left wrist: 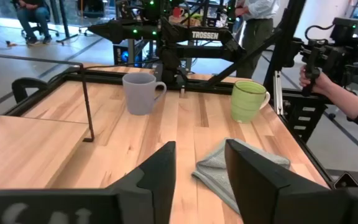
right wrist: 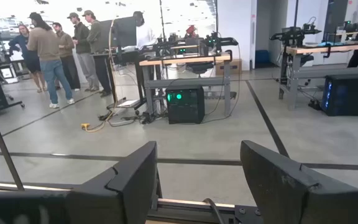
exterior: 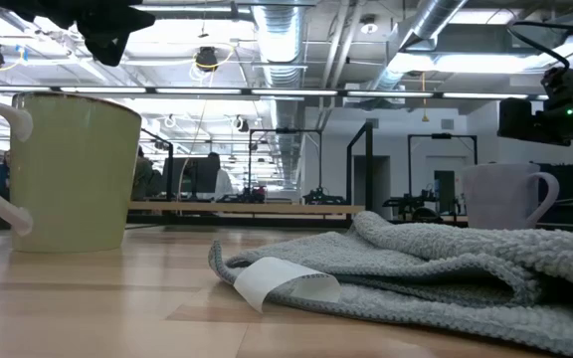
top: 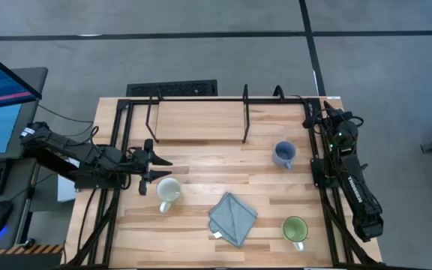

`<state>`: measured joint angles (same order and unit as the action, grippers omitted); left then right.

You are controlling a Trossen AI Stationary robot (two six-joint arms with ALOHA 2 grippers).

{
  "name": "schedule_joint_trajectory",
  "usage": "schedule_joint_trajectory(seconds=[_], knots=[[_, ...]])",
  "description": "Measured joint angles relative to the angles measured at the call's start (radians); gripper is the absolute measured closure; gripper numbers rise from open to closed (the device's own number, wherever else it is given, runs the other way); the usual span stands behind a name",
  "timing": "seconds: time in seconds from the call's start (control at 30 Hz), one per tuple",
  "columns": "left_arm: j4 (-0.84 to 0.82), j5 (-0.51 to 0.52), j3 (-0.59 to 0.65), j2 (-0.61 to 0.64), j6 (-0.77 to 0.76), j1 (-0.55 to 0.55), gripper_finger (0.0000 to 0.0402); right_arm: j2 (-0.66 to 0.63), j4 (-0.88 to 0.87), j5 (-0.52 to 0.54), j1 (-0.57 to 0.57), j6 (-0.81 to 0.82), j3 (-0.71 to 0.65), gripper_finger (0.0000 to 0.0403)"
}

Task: Stack small to large cups/mugs on shelf
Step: Put the green mug on the shelf

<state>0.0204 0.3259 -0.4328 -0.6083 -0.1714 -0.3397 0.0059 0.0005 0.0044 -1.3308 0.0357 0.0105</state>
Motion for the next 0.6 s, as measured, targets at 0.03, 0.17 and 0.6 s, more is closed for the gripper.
schedule_joint_trajectory(seconds=[0.03,0.17,0.6], knots=[[-0.003,-0.003,0.000,0.000,0.002,0.000,0.0255,0.000,0.000,0.000,0.000,0.000,0.000,0.0147],[-0.006,-0.008,0.000,0.000,0.012,0.000,0.0211,0.000,0.000,0.000,0.000,0.000,0.000,0.0147],[-0.008,-0.007,0.000,0.000,0.046,0.000,0.0131,0.000,0.000,0.000,0.000,0.000,0.000,0.0147]])
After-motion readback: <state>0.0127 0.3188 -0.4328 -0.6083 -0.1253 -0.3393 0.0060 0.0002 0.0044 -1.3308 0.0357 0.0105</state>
